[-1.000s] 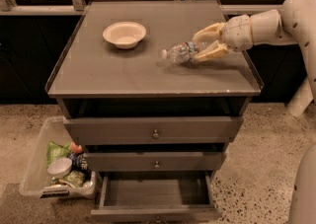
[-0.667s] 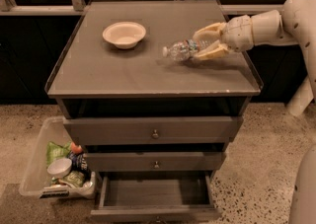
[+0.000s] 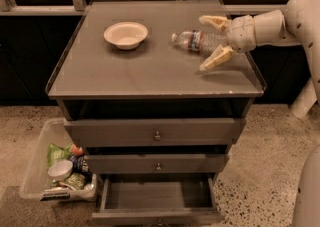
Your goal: Pick water bottle from bottom drawer and place on counter
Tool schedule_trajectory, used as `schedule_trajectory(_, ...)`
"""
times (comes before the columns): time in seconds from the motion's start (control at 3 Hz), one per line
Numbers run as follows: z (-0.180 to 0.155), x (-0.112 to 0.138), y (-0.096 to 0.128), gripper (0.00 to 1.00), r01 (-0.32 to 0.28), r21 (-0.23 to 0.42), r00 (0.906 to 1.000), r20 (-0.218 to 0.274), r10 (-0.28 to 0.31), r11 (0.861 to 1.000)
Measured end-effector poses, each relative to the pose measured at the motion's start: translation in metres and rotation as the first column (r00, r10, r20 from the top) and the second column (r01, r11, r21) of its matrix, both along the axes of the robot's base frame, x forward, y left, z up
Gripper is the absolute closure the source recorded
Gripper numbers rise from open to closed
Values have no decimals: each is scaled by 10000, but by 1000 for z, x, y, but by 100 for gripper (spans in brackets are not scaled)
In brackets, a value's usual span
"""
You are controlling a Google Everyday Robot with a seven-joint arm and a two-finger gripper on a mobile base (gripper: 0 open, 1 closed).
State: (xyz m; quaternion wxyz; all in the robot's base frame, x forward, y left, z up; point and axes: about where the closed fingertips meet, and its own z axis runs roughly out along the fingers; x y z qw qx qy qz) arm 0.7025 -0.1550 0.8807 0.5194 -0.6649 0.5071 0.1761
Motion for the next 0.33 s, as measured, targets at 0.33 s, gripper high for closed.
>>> schedule_trajectory(0.33,0,0,0,0,0,0,10000,0,0,10000)
